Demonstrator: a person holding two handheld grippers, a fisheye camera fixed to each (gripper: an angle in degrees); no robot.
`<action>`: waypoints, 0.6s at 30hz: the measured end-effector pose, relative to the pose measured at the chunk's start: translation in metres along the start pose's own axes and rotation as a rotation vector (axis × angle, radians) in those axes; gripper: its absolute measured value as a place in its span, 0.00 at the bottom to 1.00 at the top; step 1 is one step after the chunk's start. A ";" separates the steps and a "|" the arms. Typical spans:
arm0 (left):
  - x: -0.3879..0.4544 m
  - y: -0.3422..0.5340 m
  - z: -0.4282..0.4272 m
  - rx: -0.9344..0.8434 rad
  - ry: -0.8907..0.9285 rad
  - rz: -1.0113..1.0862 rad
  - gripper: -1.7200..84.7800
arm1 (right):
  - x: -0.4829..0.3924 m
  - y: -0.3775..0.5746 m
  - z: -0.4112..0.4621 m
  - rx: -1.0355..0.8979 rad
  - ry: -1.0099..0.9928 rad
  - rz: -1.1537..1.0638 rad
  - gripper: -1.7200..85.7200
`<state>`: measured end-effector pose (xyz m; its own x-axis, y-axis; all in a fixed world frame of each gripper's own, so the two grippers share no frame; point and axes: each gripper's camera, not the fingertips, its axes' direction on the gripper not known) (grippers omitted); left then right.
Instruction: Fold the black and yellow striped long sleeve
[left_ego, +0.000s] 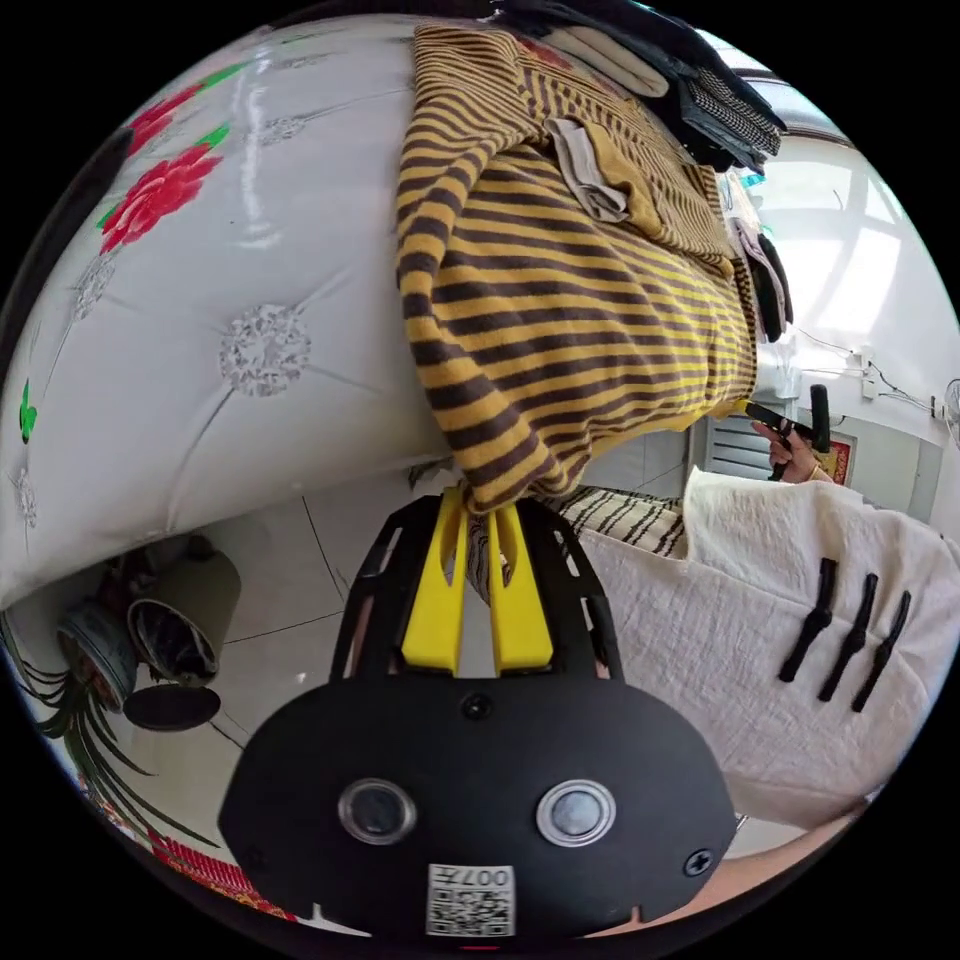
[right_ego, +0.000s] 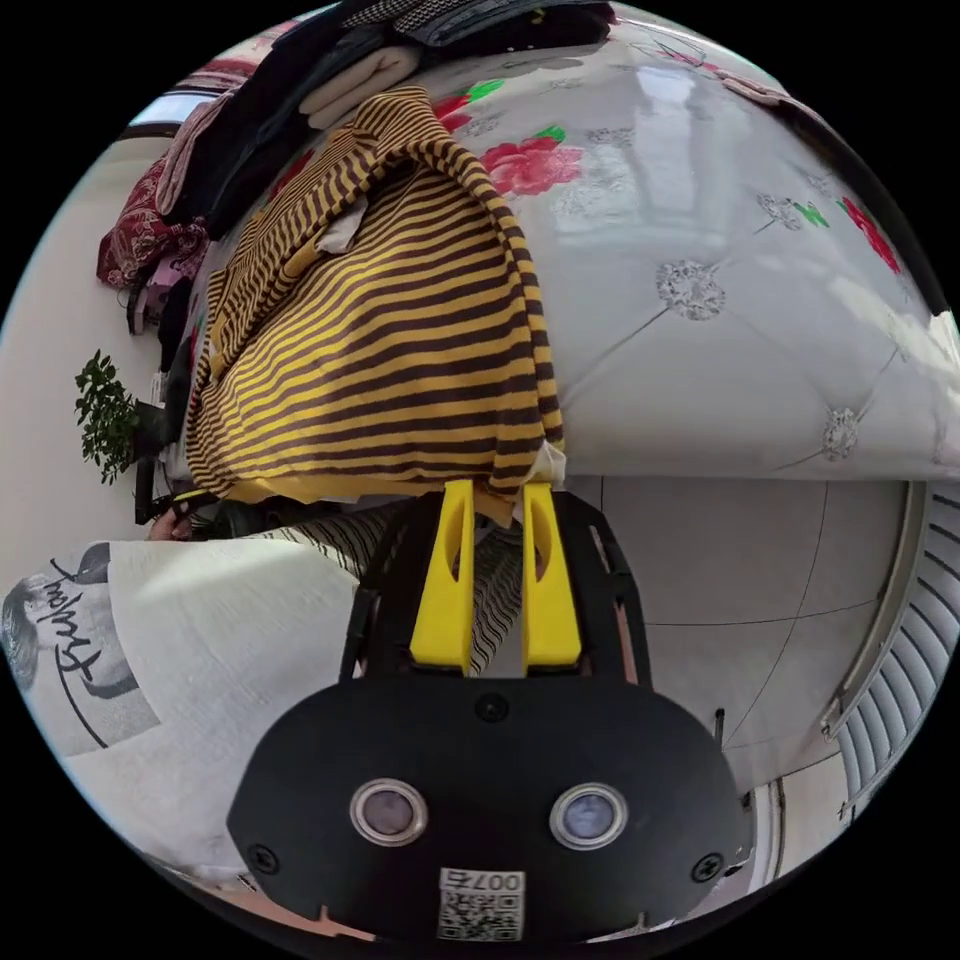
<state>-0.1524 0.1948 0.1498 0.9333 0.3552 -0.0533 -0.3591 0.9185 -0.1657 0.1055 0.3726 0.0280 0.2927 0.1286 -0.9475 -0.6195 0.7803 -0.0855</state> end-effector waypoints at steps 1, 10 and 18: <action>-0.003 0.004 -0.010 0.008 0.034 -0.001 0.04 | 0.002 0.000 -0.004 0.004 -0.015 -0.017 0.05; -0.025 0.029 -0.161 0.171 0.525 0.229 0.04 | 0.047 -0.007 -0.112 0.200 -0.570 -0.185 0.02; -0.111 -0.072 -0.263 0.844 0.739 -0.269 0.08 | 0.049 -0.140 -0.182 0.579 -0.795 0.095 0.05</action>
<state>-0.2274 0.0440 -0.0918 0.6586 0.1979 -0.7261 0.2199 0.8721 0.4371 0.0742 0.1584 -0.0625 0.7959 0.4141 -0.4417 -0.2756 0.8973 0.3448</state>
